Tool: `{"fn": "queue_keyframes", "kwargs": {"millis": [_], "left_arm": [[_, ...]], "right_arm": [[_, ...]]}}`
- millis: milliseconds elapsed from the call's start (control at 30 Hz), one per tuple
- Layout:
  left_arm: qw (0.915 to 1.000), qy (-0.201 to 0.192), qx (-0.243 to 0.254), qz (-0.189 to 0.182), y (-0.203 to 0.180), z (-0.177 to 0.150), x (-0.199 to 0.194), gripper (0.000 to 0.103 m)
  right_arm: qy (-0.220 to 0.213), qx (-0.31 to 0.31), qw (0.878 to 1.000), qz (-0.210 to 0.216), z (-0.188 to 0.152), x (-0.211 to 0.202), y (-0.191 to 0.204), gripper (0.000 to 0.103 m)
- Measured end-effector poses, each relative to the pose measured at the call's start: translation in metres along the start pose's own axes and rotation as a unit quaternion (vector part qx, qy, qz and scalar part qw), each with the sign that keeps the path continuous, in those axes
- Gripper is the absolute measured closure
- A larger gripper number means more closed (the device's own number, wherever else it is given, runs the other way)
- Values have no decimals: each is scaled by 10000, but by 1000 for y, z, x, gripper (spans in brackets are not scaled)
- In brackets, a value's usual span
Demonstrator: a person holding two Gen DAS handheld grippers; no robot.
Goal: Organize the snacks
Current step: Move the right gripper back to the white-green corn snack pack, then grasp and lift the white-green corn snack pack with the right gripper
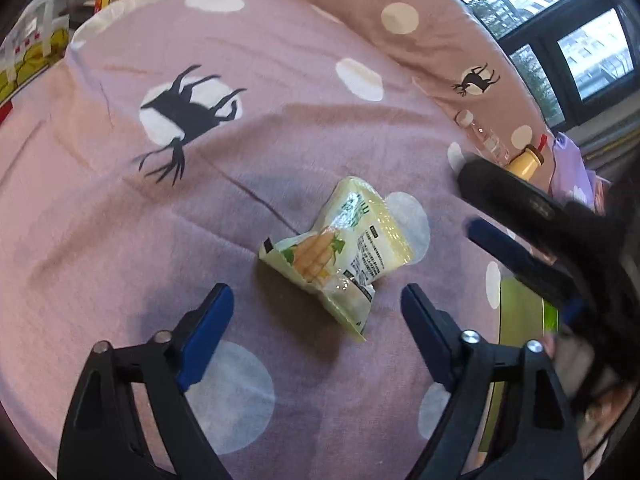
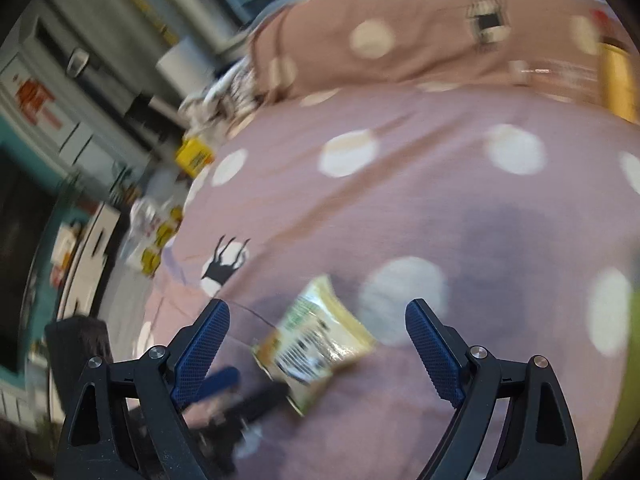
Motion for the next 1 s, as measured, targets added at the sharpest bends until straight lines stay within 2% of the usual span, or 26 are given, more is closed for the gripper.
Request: {"fn": "queue_keyframes", "kwargs": {"millis": [100,167,233,267,367,433,500,533,567,700,800,1000], "left_arm": [[9999,26,-103,-104,3,0,0,22],[9996,54,-217,-150,7,1,1,35],[9991,132,-345,-225,12,2,3,41],[9988,157,-382,-272,14,3,3,42],[9983,183,-420,-357,15,2,1,42],[9983,206,-387,-373,14,1,2,46],[9988,222,-311,-314,12,-1,3,61],[9989,249,-255,-318,10,-1,5,70],[9989,282,-173,-331,8,-2,5,73],[9998,134,32,-125,9,-2,2,76],[9994,87,334,3,5,-3,1,77],[9984,127,555,-39,1,-5,6,80]], "right_arm": [[393,-229,9989,-92,4,30,3,13],[506,-448,9977,-54,3,46,6,13],[683,-374,9970,27,-2,58,2,15],[785,-297,9965,28,-5,63,-2,19],[1036,-201,9944,-20,-13,71,-10,20],[987,-293,9947,6,-15,67,-7,20],[1071,-247,9939,95,-21,64,-5,22],[1092,-221,9937,114,-23,63,-4,27],[1121,-221,9934,103,-26,62,-3,31],[1227,-125,9923,142,-33,57,-3,33],[1241,-33,9921,158,-39,56,-3,38],[1135,164,9930,280,-43,55,-6,43]]}}
Point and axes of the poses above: each gripper's, at about its wrist camera, not at the fingertips, and x roughly the way its jaws point, y to its left, z to its top, the point moved 6 cm from there along x, roughly the way its jaws point, and after that the axes turned 14 degrees about z, right-handed, at the moved point
